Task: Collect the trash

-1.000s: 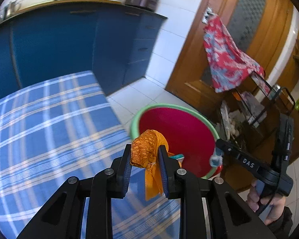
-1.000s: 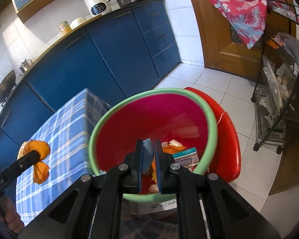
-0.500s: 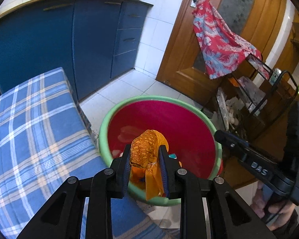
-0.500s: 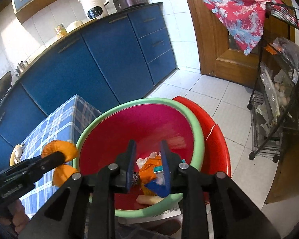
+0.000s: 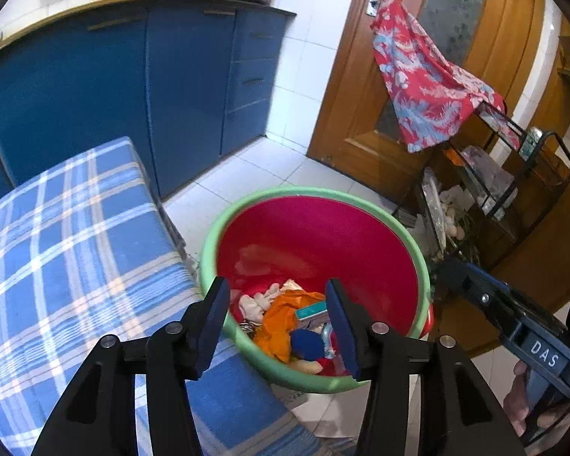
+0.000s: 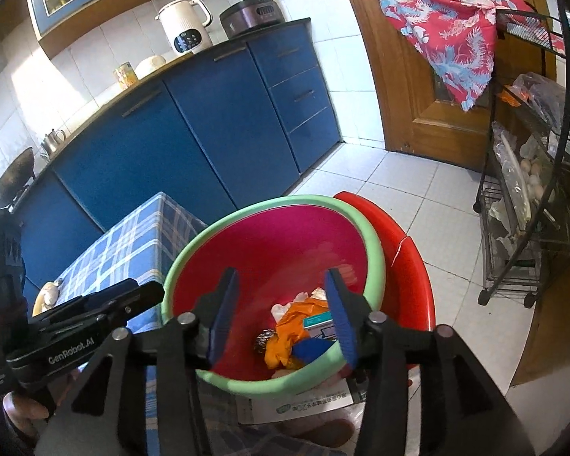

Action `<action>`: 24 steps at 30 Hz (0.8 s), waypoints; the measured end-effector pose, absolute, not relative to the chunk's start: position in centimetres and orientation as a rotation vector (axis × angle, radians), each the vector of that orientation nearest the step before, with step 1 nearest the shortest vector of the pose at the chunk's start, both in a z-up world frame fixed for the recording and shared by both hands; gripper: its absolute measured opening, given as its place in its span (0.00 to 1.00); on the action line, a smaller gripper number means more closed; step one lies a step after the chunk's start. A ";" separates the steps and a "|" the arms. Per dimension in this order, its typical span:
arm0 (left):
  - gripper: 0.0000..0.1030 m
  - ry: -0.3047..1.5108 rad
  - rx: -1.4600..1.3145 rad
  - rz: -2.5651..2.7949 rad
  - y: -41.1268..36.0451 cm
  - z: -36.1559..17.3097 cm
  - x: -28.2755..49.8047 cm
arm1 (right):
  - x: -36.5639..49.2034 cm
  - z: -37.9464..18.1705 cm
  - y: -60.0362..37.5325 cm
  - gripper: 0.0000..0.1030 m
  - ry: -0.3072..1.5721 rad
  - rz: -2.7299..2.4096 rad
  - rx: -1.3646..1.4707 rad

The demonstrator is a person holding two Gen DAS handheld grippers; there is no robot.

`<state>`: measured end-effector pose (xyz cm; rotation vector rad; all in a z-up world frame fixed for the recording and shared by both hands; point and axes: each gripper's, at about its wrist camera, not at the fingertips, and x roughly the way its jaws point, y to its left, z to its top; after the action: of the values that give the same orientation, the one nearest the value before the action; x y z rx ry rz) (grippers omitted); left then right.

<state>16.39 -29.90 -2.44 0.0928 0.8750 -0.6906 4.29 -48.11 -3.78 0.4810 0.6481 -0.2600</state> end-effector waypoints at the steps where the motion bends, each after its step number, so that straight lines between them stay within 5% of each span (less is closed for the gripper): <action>1: 0.53 0.872 0.088 -0.688 -29.6 -2.2 16.3 | 4.2 -3.6 -47.9 0.51 0.647 -0.258 0.480; 24: 0.72 0.752 -0.019 -0.456 -15.9 3.3 10.9 | 0.4 1.4 -37.5 0.78 0.611 -0.163 0.394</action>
<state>10.86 -15.90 3.25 -0.0194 0.7522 -0.4557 0.42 -37.55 1.40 0.3936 0.6114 -0.1631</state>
